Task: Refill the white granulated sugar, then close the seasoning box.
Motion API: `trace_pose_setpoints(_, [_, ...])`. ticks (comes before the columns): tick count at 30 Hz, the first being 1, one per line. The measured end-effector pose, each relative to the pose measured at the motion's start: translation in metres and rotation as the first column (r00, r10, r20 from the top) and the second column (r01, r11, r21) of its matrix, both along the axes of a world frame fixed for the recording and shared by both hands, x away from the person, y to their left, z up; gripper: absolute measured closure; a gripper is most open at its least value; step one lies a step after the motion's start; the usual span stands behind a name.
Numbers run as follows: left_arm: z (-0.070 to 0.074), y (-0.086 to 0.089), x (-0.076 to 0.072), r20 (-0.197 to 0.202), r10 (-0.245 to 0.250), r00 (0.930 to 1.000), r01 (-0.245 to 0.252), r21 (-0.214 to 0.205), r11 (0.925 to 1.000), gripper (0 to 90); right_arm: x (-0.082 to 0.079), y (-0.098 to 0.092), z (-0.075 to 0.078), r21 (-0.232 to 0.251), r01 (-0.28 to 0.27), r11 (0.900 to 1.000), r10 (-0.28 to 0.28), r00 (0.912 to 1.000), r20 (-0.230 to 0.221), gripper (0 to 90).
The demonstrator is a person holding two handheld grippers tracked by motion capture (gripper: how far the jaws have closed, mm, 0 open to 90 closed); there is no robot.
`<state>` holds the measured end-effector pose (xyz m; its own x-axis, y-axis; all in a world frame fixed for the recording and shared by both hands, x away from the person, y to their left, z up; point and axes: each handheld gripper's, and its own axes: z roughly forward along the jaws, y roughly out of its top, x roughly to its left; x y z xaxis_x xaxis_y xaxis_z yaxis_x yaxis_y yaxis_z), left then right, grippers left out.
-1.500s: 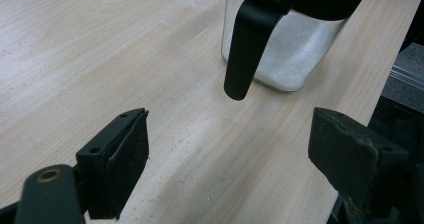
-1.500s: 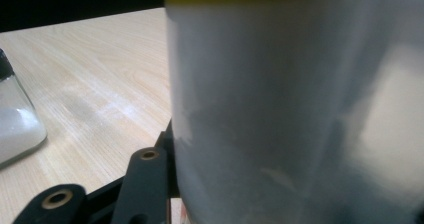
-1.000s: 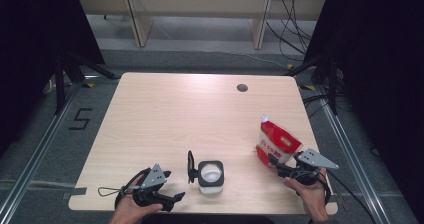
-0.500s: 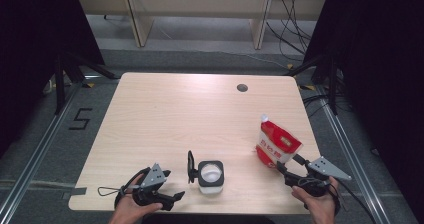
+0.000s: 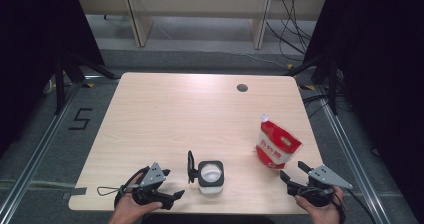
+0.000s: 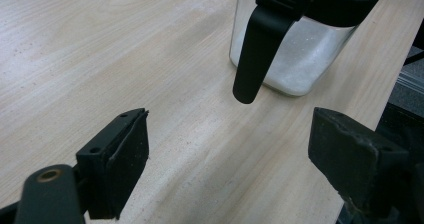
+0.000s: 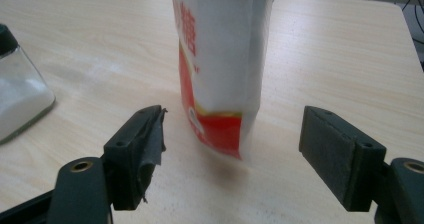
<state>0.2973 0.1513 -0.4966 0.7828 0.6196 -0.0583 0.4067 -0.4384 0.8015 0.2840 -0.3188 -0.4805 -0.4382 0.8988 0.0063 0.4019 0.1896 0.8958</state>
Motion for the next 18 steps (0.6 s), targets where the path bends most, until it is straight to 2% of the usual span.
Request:
trace_pose_setpoints(1, [-0.001, -0.002, -0.001, -0.002, 0.014, 0.9999, -0.014, -0.025, 0.9996, 16.2, -0.002, 0.001, 0.0, 0.004, 0.0, 1.0, 0.0, 1.0, -0.009, 26.7])
trace_pose_setpoints(2, [0.0, 0.0, 0.0, 0.0, 0.014, 0.9999, -0.014, -0.012, 0.9998, 16.2, -0.004, 0.001, 0.001, 0.002, -0.003, 1.0, 0.003, 1.0, 0.0, 26.6])
trace_pose_setpoints(3, [0.0, 0.0, 0.0, 0.002, 0.014, 0.9999, -0.014, -0.01, 0.9999, 16.2, -0.005, 0.002, 0.0, 0.001, -0.005, 1.0, 0.005, 0.9999, -0.012, 26.3])
trace_pose_setpoints(4, [0.001, 0.002, 0.002, 0.02, -0.005, 0.9998, 0.005, 0.013, 0.9999, 16.2, -0.006, 0.003, 0.001, -0.003, -0.014, 0.9999, 0.014, 0.9998, -0.015, 26.2])
trace_pose_setpoints(5, [0.0, 0.001, 0.001, 0.014, 0.012, 0.9998, -0.012, -0.004, 0.9999, 16.1, -0.008, 0.004, 0.001, -0.006, -0.01, 0.9999, 0.01, 0.9996, -0.028, 26.1])
trace_pose_setpoints(6, [0.0, 0.001, 0.001, 0.018, 0.008, 0.9998, -0.008, -0.001, 1.0, 16.2, -0.008, 0.004, 0.0, 0.003, -0.018, 0.9998, 0.018, 0.9995, -0.028, 25.8])
trace_pose_setpoints(7, [0.0, 0.001, 0.0, 0.001, 0.019, 0.9998, -0.019, 0.001, 0.9998, 16.2, -0.009, 0.005, 0.0, -0.003, -0.02, 0.9998, 0.02, 0.9993, -0.031, 25.5])
trace_pose_setpoints(9, [0.001, 0.002, 0.0, 0.006, 0.013, 0.9999, -0.013, 0.0, 0.9999, 16.2, -0.011, 0.005, 0.0, -0.024, -0.024, 0.9994, 0.024, 0.9995, -0.021, 25.2])
trace_pose_setpoints(10, [0.001, 0.002, 0.001, 0.018, -0.003, 0.9998, 0.003, 0.009, 1.0, 16.1, -0.014, 0.007, 0.0, 0.001, -0.002, 1.0, 0.002, 0.9989, -0.047, 25.2])
trace_pose_setpoints(11, [0.001, 0.002, 0.001, 0.019, -0.003, 0.9998, 0.003, 0.01, 0.9999, 16.2, -0.012, 0.005, 0.0, -0.019, -0.023, 0.9995, 0.023, 0.9995, -0.024, 25.1])
trace_pose_setpoints(14, [0.0, 0.002, 0.0, 0.002, 0.016, 0.9999, -0.016, -0.001, 0.9999, 16.2, -0.015, 0.006, 0.0, -0.031, -0.024, 0.9992, 0.023, 0.9994, -0.026, 24.7])
trace_pose_setpoints(18, [0.0, 0.001, 0.0, 0.003, 0.029, 0.9996, -0.029, -0.01, 0.9995, 16.2, -0.017, 0.008, -0.001, -0.05, -0.036, 0.9981, 0.034, 0.9989, -0.033, 24.2])
